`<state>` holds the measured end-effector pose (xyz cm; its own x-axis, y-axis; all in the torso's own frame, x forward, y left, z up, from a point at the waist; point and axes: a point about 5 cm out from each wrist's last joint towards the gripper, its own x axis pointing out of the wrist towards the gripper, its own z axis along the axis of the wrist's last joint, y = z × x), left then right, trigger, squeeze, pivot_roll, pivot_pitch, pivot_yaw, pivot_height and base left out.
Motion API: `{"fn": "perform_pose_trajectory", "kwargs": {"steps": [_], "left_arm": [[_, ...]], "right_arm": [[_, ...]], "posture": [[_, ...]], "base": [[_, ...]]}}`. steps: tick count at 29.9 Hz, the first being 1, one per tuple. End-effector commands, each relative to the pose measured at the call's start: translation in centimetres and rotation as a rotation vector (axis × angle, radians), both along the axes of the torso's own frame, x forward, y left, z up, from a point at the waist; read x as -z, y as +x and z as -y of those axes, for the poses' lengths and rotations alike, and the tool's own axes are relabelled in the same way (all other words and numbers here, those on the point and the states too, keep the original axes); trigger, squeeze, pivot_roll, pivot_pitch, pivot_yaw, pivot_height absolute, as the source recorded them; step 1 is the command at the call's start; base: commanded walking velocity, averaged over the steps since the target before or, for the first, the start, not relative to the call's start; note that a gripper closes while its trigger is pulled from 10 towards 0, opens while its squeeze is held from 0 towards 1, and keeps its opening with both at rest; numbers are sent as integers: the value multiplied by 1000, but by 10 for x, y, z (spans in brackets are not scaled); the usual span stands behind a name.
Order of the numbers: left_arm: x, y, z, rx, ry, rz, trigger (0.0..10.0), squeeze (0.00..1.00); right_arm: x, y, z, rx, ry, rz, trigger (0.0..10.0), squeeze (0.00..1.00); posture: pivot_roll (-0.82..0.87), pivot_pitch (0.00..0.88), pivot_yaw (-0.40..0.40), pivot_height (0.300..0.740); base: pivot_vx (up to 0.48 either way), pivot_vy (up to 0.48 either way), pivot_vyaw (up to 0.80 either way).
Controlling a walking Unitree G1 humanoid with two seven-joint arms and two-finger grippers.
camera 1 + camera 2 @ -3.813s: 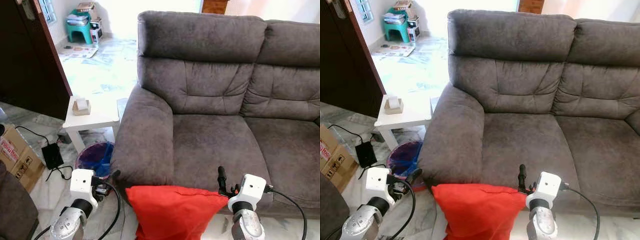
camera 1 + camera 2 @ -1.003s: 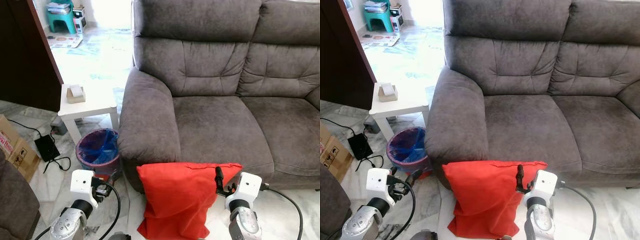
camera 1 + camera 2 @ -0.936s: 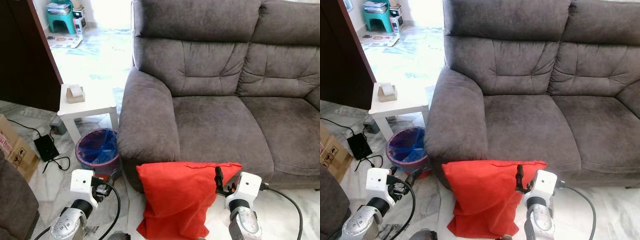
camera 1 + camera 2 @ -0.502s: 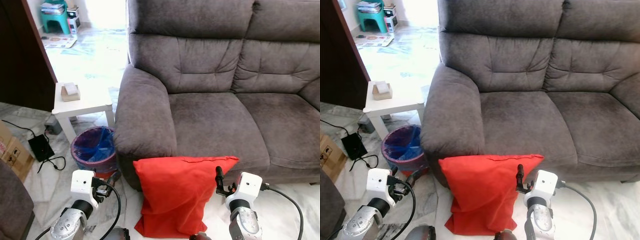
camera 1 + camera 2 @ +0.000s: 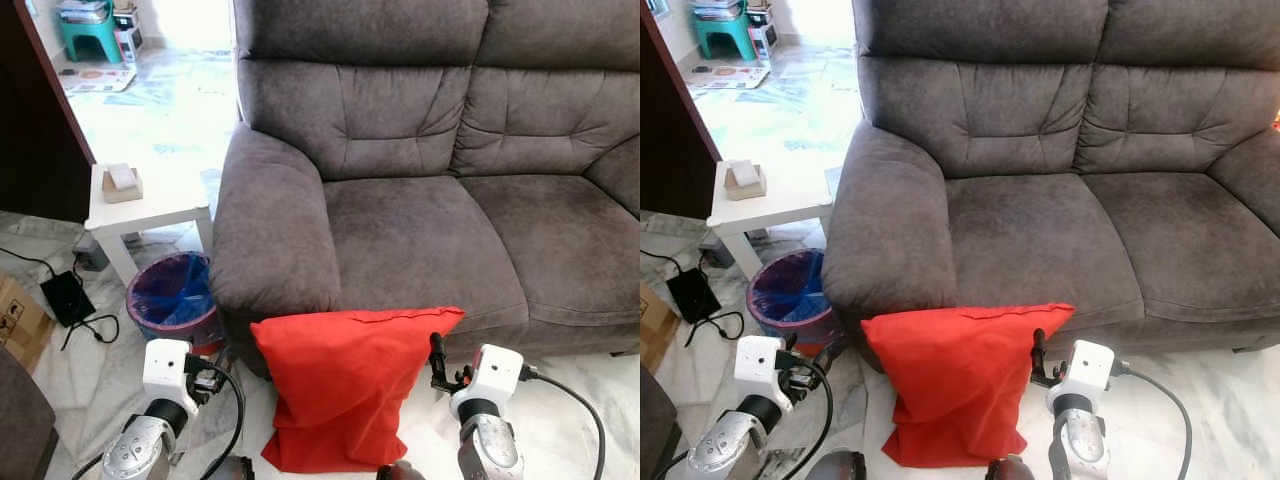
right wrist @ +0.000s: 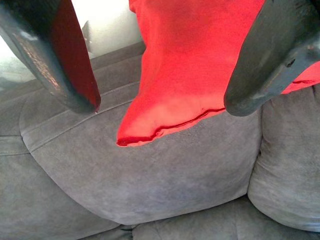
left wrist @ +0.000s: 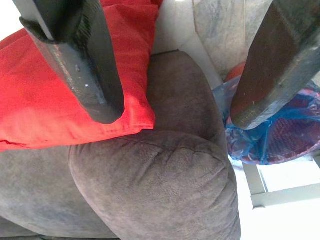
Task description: Move the pillow to the sofa from floor
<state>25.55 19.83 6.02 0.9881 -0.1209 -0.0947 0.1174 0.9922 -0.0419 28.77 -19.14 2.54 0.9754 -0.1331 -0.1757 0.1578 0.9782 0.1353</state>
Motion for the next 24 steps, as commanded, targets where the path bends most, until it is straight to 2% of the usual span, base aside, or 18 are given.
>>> {"fn": "perform_pose_trajectory", "kwargs": {"steps": [1,5,21,24], "left_arm": [[-1,-1,0,-4,-9,5,10000,0],[-1,-1,-1,-9,-13,9,10000,0],[-1,0,-1,-10,-12,11,10000,0],[-1,0,-2,-11,-8,12,10000,0]], "right_arm": [[-1,0,-1,-3,2,11,10000,0],[-2,1,-1,-5,5,16,10000,0],[-4,2,-6,-45,16,30,10000,0],[-3,2,-7,-48,16,28,10000,0]], "posture": [[94,104,-13,625],[95,104,-13,625],[94,105,-16,625],[94,105,-16,625]], "base": [[0,0,0],[0,0,0],[303,0,0],[0,0,0]]}}
